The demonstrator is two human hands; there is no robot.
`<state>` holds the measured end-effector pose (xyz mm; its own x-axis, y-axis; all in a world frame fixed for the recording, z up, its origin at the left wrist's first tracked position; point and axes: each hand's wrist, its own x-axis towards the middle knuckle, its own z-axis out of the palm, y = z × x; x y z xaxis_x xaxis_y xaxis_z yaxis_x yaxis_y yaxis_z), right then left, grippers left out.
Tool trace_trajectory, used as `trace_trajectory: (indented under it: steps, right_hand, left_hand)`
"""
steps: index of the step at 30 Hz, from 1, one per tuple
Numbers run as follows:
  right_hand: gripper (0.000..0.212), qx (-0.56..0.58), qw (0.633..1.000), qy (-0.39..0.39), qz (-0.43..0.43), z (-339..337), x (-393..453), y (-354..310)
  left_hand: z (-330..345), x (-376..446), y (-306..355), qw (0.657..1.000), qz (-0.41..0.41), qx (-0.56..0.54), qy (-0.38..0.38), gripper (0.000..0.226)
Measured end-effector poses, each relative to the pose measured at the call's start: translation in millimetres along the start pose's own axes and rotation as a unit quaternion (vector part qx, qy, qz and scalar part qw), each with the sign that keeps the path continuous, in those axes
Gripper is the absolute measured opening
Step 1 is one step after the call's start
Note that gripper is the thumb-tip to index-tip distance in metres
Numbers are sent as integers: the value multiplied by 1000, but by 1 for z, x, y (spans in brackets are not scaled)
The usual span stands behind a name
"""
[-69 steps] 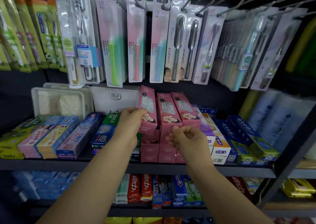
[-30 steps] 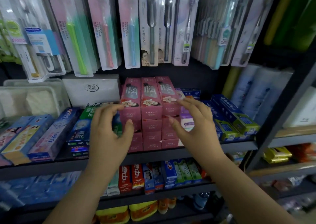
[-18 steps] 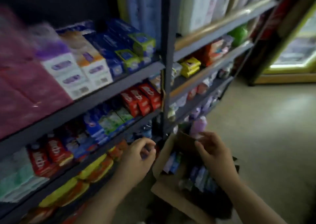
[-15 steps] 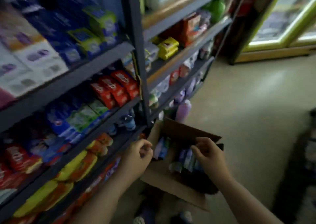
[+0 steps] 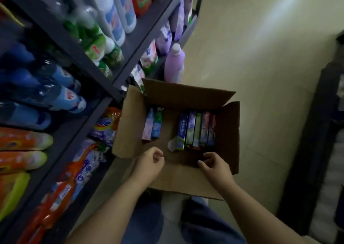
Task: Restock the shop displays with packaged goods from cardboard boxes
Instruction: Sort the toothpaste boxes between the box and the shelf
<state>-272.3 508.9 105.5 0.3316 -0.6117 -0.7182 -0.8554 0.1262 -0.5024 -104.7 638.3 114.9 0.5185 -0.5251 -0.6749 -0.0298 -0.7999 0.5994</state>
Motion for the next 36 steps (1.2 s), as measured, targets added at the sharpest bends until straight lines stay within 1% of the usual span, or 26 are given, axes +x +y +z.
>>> trace_trajectory:
  steps: [1, 4, 7, 9, 12, 14, 16, 19, 22, 24, 26, 27, 29, 31, 32, 33, 35, 36]
  right_hand:
    - [41, 2, 1000, 1, 3, 12, 24, 11]
    - [38, 1, 1000, 7, 8, 51, 101, 44]
    - [34, -7, 1000, 14, 10, 88, 172, 73]
    - [35, -30, 999, 29, -9, 111, 215, 86]
    - [29, -76, 994, 70, -34, 143, 266, 100]
    - [19, -115, 986, 107, -54, 160, 288, 109]
    - [13, -115, 982, 136, -62, 173, 300, 117]
    - [12, -89, 981, 161, -60, 181, 306, 124]
    - [9, -67, 976, 190, -83, 176, 309, 126]
    - [18, -56, 972, 201, -108, 168, 316, 128]
    - [27, -60, 972, 191, -123, 163, 323, 132]
    - [28, -55, 972, 188, -127, 162, 326, 133]
    - [27, -39, 970, 195, -139, 162, 327, 138]
    - [27, -25, 967, 205, -147, 162, 327, 141]
    - [27, -18, 967, 206, -148, 162, 328, 142]
    - [27, -11, 967, 206, -146, 162, 329, 142]
    - [26, -8, 966, 212, -149, 161, 330, 142]
    - [25, -11, 964, 217, -154, 162, 331, 142]
  left_hand:
    - [13, 24, -11, 1000, 1, -1, -3, 19]
    - [55, 98, -43, 1000, 2, -11, -2, 10]
    - [95, 171, -76, 1000, -14, -9, -24, 10]
    - [117, 216, -94, 998, -32, 2, -53, 18]
    - [142, 277, -115, 996, -46, 22, -79, 39]
    - [158, 311, -129, 994, -66, -3, -86, 49]
    - [172, 334, -142, 990, -99, -41, -91, 56]
    - [189, 350, -155, 981, -134, -95, -107, 62]
    - [199, 354, -163, 972, -139, -135, -131, 65]
    - [201, 357, -167, 968, -135, -155, -143, 66]
    - [203, 361, -169, 965, -133, -167, -151, 69]
    - [204, 363, -169, 964, -136, -171, -153, 71]
    - [208, 366, -168, 959, -143, -187, -159, 80]
    - [214, 369, -169, 948, -149, -228, -168, 98]
    - [218, 372, -171, 941, -153, -249, -172, 102]
    - [221, 370, -168, 936, -159, -260, -176, 95]
    - [224, 369, -168, 934, -170, -259, -179, 74]
    - [226, 371, -170, 936, -166, -257, -176, 71]
